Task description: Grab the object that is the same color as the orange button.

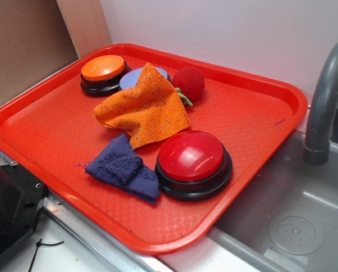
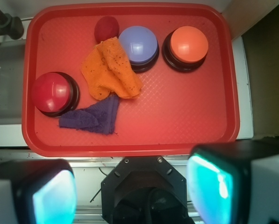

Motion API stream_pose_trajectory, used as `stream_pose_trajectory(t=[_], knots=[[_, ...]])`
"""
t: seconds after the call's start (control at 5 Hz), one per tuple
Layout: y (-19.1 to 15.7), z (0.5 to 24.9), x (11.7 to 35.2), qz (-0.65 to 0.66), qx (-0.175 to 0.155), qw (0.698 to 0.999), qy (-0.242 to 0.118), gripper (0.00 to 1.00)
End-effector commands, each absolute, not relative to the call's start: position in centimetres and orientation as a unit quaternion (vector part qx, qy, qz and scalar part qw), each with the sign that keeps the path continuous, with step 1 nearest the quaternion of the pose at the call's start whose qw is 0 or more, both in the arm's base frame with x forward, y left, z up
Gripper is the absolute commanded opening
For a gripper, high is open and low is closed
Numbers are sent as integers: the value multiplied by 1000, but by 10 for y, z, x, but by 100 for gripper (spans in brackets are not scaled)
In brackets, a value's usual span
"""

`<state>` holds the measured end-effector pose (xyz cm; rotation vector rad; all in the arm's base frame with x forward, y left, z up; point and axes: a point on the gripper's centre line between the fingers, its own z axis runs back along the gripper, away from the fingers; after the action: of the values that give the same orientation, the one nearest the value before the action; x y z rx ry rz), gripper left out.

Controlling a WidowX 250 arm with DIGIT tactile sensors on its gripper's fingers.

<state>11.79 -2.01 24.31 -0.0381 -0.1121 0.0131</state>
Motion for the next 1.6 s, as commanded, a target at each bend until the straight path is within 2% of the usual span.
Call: stream_pose_trajectory(t=[0.0, 0.4, 0.6, 0.8, 1.0, 1.2, 1.4], knots=[[-20, 243, 118, 7, -19, 998, -56, 100], [-9, 189, 140, 127, -28, 987, -92, 100], [0, 156, 157, 193, -20, 977, -91, 100], [-1, 124, 178, 220, -20, 968, -120, 100], [-6, 94, 200, 222, -27, 966, -131, 100], [-9, 68, 214, 211, -13, 968, -139, 100], [-12, 47, 227, 211, -25, 970, -117, 100]])
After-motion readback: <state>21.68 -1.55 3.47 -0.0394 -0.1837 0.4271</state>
